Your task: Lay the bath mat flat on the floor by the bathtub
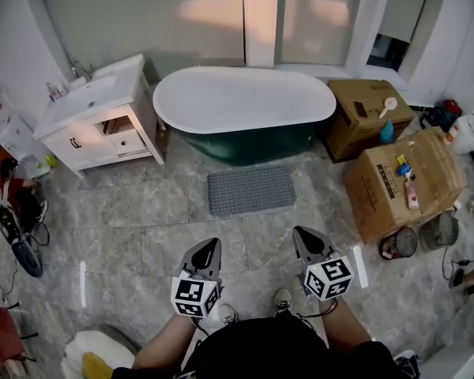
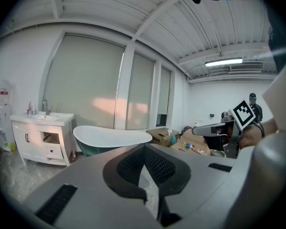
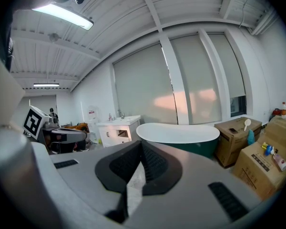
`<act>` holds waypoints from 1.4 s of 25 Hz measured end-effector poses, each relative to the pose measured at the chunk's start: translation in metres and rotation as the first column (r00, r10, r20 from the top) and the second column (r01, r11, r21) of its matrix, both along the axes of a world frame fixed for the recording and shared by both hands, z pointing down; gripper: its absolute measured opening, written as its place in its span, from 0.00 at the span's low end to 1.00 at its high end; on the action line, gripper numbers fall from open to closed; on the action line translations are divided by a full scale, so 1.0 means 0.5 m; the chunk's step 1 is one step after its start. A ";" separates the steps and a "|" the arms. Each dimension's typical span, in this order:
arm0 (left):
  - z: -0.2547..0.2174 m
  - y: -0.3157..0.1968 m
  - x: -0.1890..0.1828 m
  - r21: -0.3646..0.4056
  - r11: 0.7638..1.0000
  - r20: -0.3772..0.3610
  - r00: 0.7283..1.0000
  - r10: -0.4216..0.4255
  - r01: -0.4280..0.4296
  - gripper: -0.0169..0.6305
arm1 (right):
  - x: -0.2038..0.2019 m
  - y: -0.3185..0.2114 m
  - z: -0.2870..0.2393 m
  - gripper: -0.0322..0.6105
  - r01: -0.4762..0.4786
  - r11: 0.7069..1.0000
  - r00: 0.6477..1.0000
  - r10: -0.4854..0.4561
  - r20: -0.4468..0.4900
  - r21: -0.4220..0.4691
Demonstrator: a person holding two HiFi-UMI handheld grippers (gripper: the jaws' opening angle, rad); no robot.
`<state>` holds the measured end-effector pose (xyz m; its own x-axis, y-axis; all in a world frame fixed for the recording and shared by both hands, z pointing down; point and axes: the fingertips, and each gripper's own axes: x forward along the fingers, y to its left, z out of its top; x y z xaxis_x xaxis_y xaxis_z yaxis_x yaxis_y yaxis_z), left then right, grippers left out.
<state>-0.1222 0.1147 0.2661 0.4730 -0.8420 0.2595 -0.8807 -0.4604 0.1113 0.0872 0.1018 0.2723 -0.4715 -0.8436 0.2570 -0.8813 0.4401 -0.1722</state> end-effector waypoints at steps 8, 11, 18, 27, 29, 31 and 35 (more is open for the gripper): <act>-0.028 -0.022 -0.004 0.024 0.999 -0.006 1.000 -0.030 0.030 0.05 | 0.004 -0.008 -0.011 0.07 0.012 1.000 1.000 -0.012 -0.002 0.007; -0.024 -0.014 -0.001 0.017 0.999 -0.007 0.999 -0.032 0.032 0.05 | 0.006 -0.006 -0.013 0.07 0.016 1.000 1.000 -0.016 -0.003 0.010; -0.020 0.001 -0.005 0.003 1.000 -0.001 1.000 -0.028 0.028 0.05 | 0.001 0.000 -0.016 0.07 0.021 1.000 1.000 -0.021 -0.006 0.019; -0.031 0.019 -0.001 0.009 1.000 0.001 1.000 -0.027 0.027 0.05 | 0.001 0.017 -0.025 0.07 0.030 0.999 1.000 -0.030 -0.009 0.025; -0.031 0.022 0.000 0.013 1.000 0.000 1.000 -0.029 0.029 0.05 | 0.001 0.020 -0.026 0.07 0.031 0.999 0.999 -0.031 -0.009 0.027; -0.029 0.025 0.000 0.012 1.000 0.001 1.000 -0.028 0.028 0.05 | 0.001 0.022 -0.027 0.07 0.032 0.999 0.999 -0.032 -0.008 0.028; -0.027 0.030 -0.001 0.017 0.999 -0.003 1.000 -0.030 0.030 0.05 | -0.003 0.027 -0.027 0.07 0.034 0.999 0.999 -0.033 -0.010 0.033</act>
<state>-0.1226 0.1295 0.2526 0.4480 -0.8602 0.2437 -0.8939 -0.4356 0.1058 0.0858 0.1154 0.2589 -0.4973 -0.8355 0.2336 -0.8675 0.4747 -0.1489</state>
